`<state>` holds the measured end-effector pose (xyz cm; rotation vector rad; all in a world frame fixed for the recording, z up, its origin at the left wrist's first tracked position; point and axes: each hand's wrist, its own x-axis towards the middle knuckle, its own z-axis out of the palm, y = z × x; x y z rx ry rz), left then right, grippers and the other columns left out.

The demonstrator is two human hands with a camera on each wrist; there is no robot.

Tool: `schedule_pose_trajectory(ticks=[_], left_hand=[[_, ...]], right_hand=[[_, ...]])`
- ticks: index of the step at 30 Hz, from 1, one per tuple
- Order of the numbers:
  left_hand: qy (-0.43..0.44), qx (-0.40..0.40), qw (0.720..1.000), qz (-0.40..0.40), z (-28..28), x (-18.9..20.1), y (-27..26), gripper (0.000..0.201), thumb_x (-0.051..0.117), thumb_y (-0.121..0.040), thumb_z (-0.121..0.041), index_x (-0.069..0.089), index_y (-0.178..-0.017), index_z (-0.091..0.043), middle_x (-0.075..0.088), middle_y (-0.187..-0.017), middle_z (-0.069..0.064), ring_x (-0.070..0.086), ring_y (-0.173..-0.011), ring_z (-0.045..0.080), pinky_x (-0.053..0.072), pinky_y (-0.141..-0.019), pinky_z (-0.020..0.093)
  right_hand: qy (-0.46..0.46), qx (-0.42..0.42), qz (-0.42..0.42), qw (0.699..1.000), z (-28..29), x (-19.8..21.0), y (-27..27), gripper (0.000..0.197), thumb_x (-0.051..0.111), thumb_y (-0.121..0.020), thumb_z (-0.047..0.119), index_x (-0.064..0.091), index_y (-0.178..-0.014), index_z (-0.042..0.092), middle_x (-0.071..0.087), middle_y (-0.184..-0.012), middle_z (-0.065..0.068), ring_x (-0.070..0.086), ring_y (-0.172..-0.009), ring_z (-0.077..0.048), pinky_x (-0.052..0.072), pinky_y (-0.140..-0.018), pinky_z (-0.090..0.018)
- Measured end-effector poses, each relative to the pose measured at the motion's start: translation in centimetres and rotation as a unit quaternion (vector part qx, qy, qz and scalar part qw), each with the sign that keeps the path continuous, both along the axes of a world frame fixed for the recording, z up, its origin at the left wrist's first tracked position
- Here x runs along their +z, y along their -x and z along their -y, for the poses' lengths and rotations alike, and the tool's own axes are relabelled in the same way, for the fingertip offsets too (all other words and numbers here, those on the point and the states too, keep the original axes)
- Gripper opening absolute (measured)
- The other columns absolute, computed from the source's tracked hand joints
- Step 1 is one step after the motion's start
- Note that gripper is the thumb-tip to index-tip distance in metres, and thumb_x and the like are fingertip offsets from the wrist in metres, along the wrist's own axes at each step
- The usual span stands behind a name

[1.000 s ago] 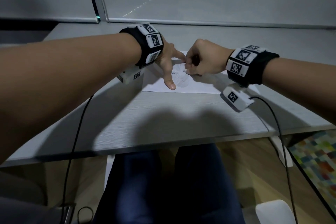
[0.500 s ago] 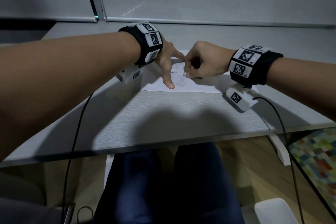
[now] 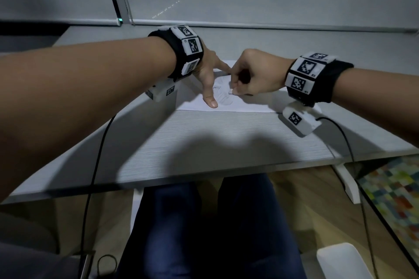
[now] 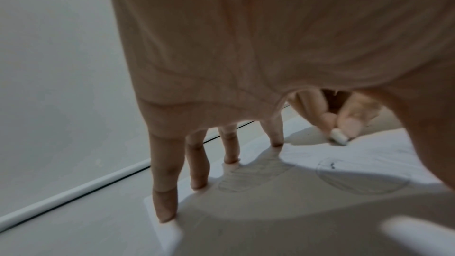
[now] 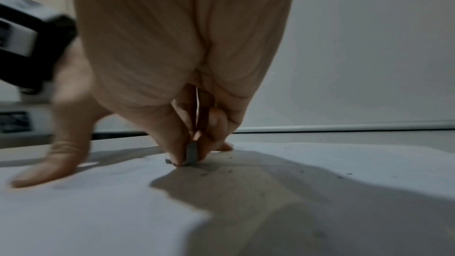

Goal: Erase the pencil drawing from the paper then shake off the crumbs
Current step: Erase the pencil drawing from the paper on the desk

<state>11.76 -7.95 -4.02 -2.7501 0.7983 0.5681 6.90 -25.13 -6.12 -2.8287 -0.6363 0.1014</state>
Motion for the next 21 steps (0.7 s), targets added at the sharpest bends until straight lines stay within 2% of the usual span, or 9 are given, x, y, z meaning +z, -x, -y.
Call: schedule_pose_trajectory(ticks=[2, 5, 9, 11, 13, 16, 17, 21], left_hand=[[-0.002, 0.000, 1.000, 0.003, 0.0, 0.1, 0.1, 0.128, 0.089, -0.064, -0.067, 0.011, -0.164, -0.051, 0.031, -0.165, 0.005, 0.031, -0.152, 0.029, 0.033, -0.103, 0.041], [-0.004, 0.003, 1.000, 0.001, 0.0, 0.1, 0.0, 0.127, 0.088, -0.064, -0.066, 0.011, -0.164, -0.053, 0.029, -0.166, 0.005, 0.029, -0.153, 0.029, 0.032, -0.110, 0.044], [-0.004, 0.004, 1.000, -0.002, 0.0, 0.1, -0.2, 0.127, 0.091, -0.060, -0.065, 0.015, -0.162, -0.055, 0.031, -0.163, 0.005, 0.032, -0.151, 0.031, 0.031, -0.093, 0.040], [-0.002, 0.001, 1.000, -0.003, 0.1, 0.0, -0.3, 0.128, 0.092, -0.059, -0.064, 0.017, -0.161, -0.056, 0.035, -0.161, 0.004, 0.035, -0.149, 0.030, 0.030, -0.091, 0.037], [-0.007, 0.000, 1.000, 0.004, 0.2, 0.0, -0.2, 0.128, 0.092, -0.060, -0.064, 0.014, -0.162, -0.055, 0.034, -0.162, 0.004, 0.036, -0.149, 0.029, 0.031, -0.091, 0.036], [-0.009, 0.004, 1.000, 0.008, 0.1, 0.0, -0.1, 0.130, 0.091, -0.061, -0.065, 0.010, -0.162, -0.056, 0.031, -0.165, 0.004, 0.032, -0.151, 0.029, 0.029, -0.092, 0.039], [-0.008, 0.006, 1.000, 0.008, 0.1, 0.0, -0.1, 0.129, 0.091, -0.061, -0.064, 0.010, -0.162, -0.056, 0.030, -0.165, 0.003, 0.031, -0.152, 0.029, 0.029, -0.092, 0.039], [-0.012, 0.010, 1.000, 0.002, 0.0, 0.2, 0.1, 0.128, 0.091, -0.063, -0.063, 0.011, -0.163, -0.054, 0.028, -0.166, 0.004, 0.028, -0.154, 0.029, 0.031, -0.098, 0.041]], right_hand=[[-0.001, -0.027, 0.025, 0.999, 0.1, -0.1, -0.9, 0.006, 0.080, -0.084, 0.020, 0.079, -0.080, 0.016, 0.073, -0.072, 0.004, 0.062, -0.060, -0.004, 0.047, -0.063, -0.022], [-0.008, -0.042, 0.034, 0.999, 0.2, -0.4, -1.1, 0.007, 0.079, -0.084, 0.020, 0.078, -0.080, 0.015, 0.071, -0.070, 0.005, 0.061, -0.060, -0.004, 0.046, -0.064, -0.022], [-0.011, 0.012, 0.009, 1.000, -0.1, -0.5, 0.8, 0.008, 0.080, -0.085, 0.023, 0.077, -0.082, 0.017, 0.073, -0.074, 0.007, 0.061, -0.062, 0.000, 0.046, -0.061, -0.010], [-0.010, 0.031, -0.005, 0.999, 0.0, -0.4, 1.4, 0.006, 0.080, -0.086, 0.021, 0.078, -0.084, 0.016, 0.073, -0.074, 0.005, 0.061, -0.061, -0.001, 0.046, -0.060, -0.009], [-0.004, 0.018, 0.002, 1.000, 0.3, -0.3, 1.0, 0.008, 0.081, -0.086, 0.023, 0.079, -0.085, 0.016, 0.073, -0.074, 0.005, 0.061, -0.060, -0.001, 0.050, -0.062, -0.013], [0.000, -0.029, 0.040, 0.999, 0.6, -0.3, -0.1, 0.007, 0.079, -0.086, 0.023, 0.077, -0.083, 0.017, 0.075, -0.078, 0.004, 0.067, -0.068, -0.008, 0.059, -0.073, -0.030], [0.001, -0.035, 0.046, 0.998, 0.5, -0.4, -0.2, 0.006, 0.077, -0.086, 0.022, 0.077, -0.082, 0.017, 0.075, -0.078, 0.004, 0.067, -0.070, -0.010, 0.058, -0.073, -0.031], [-0.010, -0.010, 0.027, 1.000, 0.1, -0.6, 1.1, 0.006, 0.077, -0.087, 0.021, 0.076, -0.085, 0.016, 0.072, -0.076, 0.007, 0.063, -0.064, -0.001, 0.048, -0.065, -0.016]])
